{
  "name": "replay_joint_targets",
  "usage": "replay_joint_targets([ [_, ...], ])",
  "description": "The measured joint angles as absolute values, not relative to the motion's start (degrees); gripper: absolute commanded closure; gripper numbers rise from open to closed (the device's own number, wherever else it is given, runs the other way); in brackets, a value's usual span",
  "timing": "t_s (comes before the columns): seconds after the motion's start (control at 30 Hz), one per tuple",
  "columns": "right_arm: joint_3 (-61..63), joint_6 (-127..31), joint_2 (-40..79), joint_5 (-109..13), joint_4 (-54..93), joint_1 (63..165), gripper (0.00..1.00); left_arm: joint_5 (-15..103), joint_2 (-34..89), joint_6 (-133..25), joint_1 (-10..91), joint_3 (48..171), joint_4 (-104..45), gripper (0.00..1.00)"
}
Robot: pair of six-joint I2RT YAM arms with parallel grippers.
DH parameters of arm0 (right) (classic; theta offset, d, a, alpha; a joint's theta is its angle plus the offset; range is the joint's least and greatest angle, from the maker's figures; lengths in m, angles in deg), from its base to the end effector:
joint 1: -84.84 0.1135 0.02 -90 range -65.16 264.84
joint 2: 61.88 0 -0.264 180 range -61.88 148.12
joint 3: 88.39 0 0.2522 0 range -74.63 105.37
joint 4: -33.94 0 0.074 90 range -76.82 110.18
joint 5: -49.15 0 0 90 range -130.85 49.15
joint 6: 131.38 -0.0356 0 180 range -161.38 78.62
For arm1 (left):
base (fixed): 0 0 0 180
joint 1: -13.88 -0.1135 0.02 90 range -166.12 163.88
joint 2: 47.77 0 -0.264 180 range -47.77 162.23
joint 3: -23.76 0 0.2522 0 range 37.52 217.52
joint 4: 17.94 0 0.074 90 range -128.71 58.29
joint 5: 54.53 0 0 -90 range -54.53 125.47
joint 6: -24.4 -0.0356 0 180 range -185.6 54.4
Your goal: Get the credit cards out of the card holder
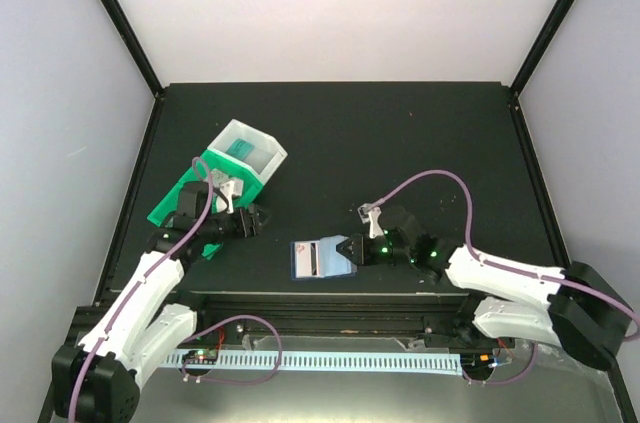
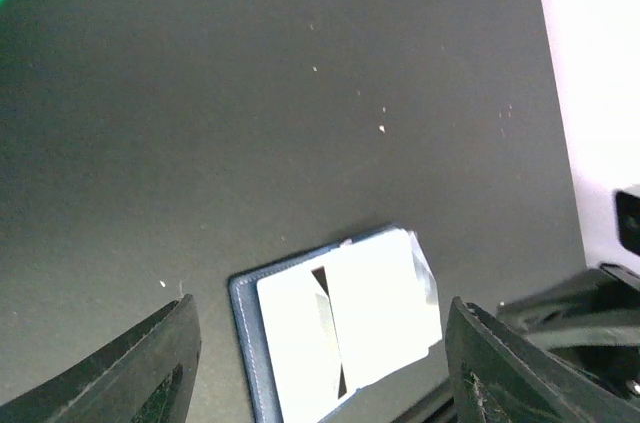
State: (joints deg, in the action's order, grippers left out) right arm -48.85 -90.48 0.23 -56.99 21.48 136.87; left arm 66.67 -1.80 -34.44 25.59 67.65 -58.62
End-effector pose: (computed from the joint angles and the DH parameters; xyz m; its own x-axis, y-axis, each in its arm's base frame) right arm 0.1263 0.1779 0.1879 -0.9095 0.0148 -0.4155 -0.3206 0.6115 0.7234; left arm 0.1581 -0.0516 0.2232 -0.8514 -0.2755 -0.4463 0.1233 0.7220 -0.6809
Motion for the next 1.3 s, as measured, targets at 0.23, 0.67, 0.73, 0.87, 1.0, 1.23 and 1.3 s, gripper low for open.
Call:
replay_joint_targets([
  [0.23,-47.41,-92.31,10.57,-58.37,25.83,136.97,0.80,68.82,-2.78,-31.91,29.17,64.50,-55.89,0.36],
  [0.67,-41.29,-91.22,24.77,-59.57,31.42,137.85,0.83,69.43,-0.90,-23.93,37.00,55.28,-44.70,0.44],
  [0.73,-40.59,-90.74,26.78,-60.34,31.84,137.85,0.84,69.43,0.67,-22.97,37.78,54.51,-43.37,0.45],
  [0.87,-38.36,-89.17,31.09,-61.96,31.88,137.89,0.84,69.67,2.95,-21.50,38.61,53.71,-40.37,0.47],
  [1.0,-37.62,-88.51,33.65,-62.46,31.90,137.96,0.85,70.11,3.62,-19.91,38.92,51.85,-36.09,0.52],
  [1.23,-37.71,-87.88,34.76,-62.02,31.95,138.00,0.86,70.28,7.25,-18.18,39.36,49.20,-31.48,0.58],
  [1.3,-37.71,-87.72,34.76,-61.80,31.88,138.02,0.86,70.28,8.78,-17.94,39.71,49.20,-30.27,0.59],
])
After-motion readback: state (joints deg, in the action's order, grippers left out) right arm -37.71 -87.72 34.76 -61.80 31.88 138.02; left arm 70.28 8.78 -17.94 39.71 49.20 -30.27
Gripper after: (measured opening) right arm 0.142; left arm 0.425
